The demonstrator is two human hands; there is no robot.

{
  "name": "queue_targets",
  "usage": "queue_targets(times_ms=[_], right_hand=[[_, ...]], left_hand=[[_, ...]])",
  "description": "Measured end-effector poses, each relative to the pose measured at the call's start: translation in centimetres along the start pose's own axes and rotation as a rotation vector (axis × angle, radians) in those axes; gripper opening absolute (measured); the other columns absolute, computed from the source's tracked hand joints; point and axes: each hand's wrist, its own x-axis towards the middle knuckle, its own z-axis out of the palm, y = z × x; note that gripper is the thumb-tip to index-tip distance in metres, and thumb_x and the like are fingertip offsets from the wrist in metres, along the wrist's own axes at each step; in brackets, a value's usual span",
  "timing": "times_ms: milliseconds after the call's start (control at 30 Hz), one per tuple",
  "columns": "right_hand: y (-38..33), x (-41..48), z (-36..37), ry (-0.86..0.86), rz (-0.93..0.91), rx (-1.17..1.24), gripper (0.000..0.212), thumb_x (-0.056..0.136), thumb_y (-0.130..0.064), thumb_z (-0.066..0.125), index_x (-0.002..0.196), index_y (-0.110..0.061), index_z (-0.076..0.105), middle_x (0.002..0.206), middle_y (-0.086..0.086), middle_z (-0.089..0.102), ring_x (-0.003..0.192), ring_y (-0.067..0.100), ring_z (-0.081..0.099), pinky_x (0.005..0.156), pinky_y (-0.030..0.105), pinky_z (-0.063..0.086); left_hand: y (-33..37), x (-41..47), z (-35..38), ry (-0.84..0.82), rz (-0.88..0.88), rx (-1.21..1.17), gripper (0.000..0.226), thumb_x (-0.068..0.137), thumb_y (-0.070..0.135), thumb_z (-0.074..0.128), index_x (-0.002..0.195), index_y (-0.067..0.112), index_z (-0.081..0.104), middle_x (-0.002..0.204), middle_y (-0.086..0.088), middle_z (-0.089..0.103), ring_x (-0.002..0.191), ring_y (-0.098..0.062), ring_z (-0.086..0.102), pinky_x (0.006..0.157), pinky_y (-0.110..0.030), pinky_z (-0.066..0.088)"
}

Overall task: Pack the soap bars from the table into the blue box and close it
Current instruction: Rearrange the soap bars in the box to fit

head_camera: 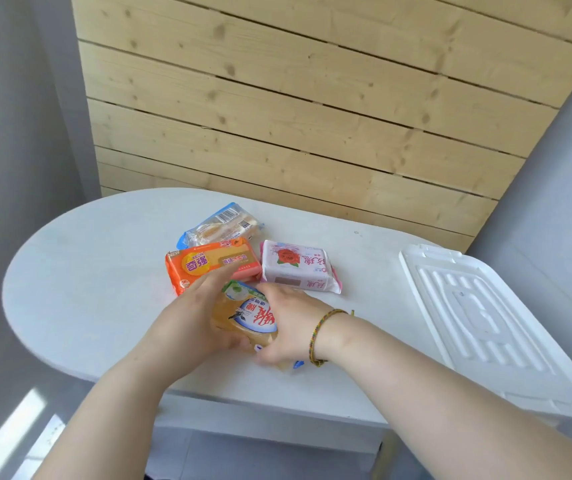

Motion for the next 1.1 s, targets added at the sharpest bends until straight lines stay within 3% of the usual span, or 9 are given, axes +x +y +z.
queue_targets(times_ms=[167,333,400,533,667,733,867,1000,1100], right_hand=[[0.1,0.4,0.6,0.065,0.015,-0.012,0.069,0.073,-0.036,0.068,0.13,-0.017,0.034,0.127,0.01,0.048,0.117,0.027,0.047,0.099,0.04,0.043],[1.5,-2.2,0.0,0.16,0.028,0.301,0.062,0.074,-0.032,0.069,0.127,-0.018,0.04,0.127,0.004,0.055,0.115,0.022,0.054,0.098,0.038,0.046],[3.0,-4.2,-1.3,0.225,0.049,0.434,0.069,0.074,-0.026,0.07,0.133,-0.017,0.035,0.13,0.001,0.051,0.115,0.017,0.052,0.098,0.031,0.045],[7.3,-10.2,-3.8,0.246,0.107,0.586,0.063,0.078,-0.019,0.067,0.131,-0.021,0.034,0.107,-0.01,0.052,0.097,0.008,0.053,0.073,0.008,0.045],[12.7,-17.6,-4.3,0.332,0.226,0.625,0.052,0.078,-0.016,0.066,0.122,-0.026,0.04,0.106,-0.011,0.053,0.098,0.007,0.054,0.081,0.018,0.044],[15.3,-21.6,-3.9,0.371,0.281,0.687,0.045,0.078,-0.012,0.067,0.109,-0.033,0.042,0.102,-0.012,0.054,0.09,0.0,0.056,0.076,0.011,0.046],[19.8,-30.2,-2.0,0.432,0.431,0.773,0.039,0.063,-0.025,0.066,0.095,-0.037,0.047,0.097,-0.017,0.058,0.073,-0.017,0.058,0.06,-0.001,0.043],[24.7,-35.9,2.7,0.496,0.626,0.962,0.034,0.076,-0.02,0.071,0.095,-0.036,0.048,0.101,-0.013,0.058,0.087,0.001,0.06,0.071,0.019,0.048],[27.6,-36.8,7.6,0.559,0.789,1.073,0.037,0.081,-0.013,0.063,0.107,-0.032,0.046,0.101,-0.008,0.058,0.088,0.011,0.059,0.066,0.024,0.049]], left_hand=[[0.2,-0.6,-0.2,0.046,-0.01,-0.052,0.087,0.067,0.015,0.078,0.136,0.032,0.028,0.137,0.003,0.045,0.117,-0.012,0.049,0.086,-0.022,0.037],[2.1,-1.5,0.4,0.164,0.13,-0.066,0.077,0.07,0.024,0.074,0.134,0.03,0.032,0.126,0.017,0.039,0.11,0.004,0.037,0.088,-0.019,0.032],[3.6,-2.0,1.2,0.218,0.237,-0.058,0.072,0.071,0.023,0.072,0.13,0.037,0.032,0.13,0.019,0.03,0.114,0.013,0.027,0.092,-0.019,0.028],[6.3,-2.2,3.9,0.293,0.343,-0.081,0.062,0.075,0.016,0.068,0.125,0.036,0.039,0.135,0.014,0.027,0.118,0.017,0.017,0.096,-0.017,0.023],[9.9,-2.8,8.3,0.138,0.449,-0.023,0.039,0.08,0.016,0.066,0.118,0.016,0.057,0.125,0.01,0.045,0.116,0.003,0.039,0.093,-0.012,0.028],[12.1,-3.7,10.9,0.036,0.565,-0.016,0.03,0.082,0.023,0.062,0.11,0.014,0.063,0.117,0.01,0.052,0.111,-0.001,0.044,0.09,-0.009,0.029],[15.9,-5.7,16.3,-0.169,0.77,0.02,0.05,0.093,0.043,0.028,0.103,0.013,0.067,0.109,0.001,0.064,0.102,-0.008,0.05,0.088,-0.016,0.037],[16.9,-6.8,21.6,-0.352,0.854,0.01,0.05,0.094,0.039,0.025,0.097,0.014,0.068,0.1,0.001,0.07,0.096,-0.004,0.055,0.083,-0.015,0.043],[16.2,-7.2,25.9,-0.464,0.818,0.079,0.028,0.09,0.027,0.044,0.091,0.019,0.07,0.092,0.005,0.073,0.086,-0.007,0.066,0.071,-0.016,0.05]])
